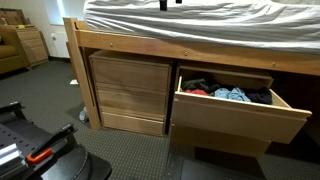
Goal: Close the top drawer on the right
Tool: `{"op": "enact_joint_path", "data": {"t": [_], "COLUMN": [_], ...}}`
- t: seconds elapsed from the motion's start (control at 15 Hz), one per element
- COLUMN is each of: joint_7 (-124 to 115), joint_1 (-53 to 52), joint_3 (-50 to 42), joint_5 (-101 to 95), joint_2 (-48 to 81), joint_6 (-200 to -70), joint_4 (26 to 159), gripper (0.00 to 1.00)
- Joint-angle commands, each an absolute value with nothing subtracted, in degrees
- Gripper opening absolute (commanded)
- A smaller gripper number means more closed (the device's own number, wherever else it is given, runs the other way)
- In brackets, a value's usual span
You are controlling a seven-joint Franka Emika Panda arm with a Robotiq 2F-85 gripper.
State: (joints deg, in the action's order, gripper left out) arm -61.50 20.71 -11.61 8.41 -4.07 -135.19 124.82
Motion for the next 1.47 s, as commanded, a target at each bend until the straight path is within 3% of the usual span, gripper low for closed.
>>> {"op": "enact_joint_path", "data": {"t": [0.0, 0.13, 0.2, 0.53, 1.0, 1.27, 1.33, 1.4], "joint_7": [-66.2, -73.7, -68.7, -69.2, -59.8, -66.7, -64.4, -64.8], "joint_1": [18.8, 17.0, 17.3, 16.0, 17.5, 17.3, 16.7, 16.8], "joint_3": [-13.0, -13.8, -14.0, -14.7, -18.4, -24.2, -22.7, -23.4], "joint_5": [3.8, -1.5, 2.0, -2.8, -8.7, -12.6, -11.1, -11.1], "joint_2": [5.5, 8.2, 5.9, 6.0, 30.9, 44.4, 38.6, 40.9], "joint_6": [-127.3, -123.2, -128.1, -128.0, -115.2, -112.3, -115.7, -115.6], "joint_4": [117.8, 115.0, 119.1, 119.9, 99.5, 86.9, 94.7, 92.7], "gripper": [1.00, 1.00, 1.00, 1.00, 1.00, 1.00, 1.00, 1.00]}}
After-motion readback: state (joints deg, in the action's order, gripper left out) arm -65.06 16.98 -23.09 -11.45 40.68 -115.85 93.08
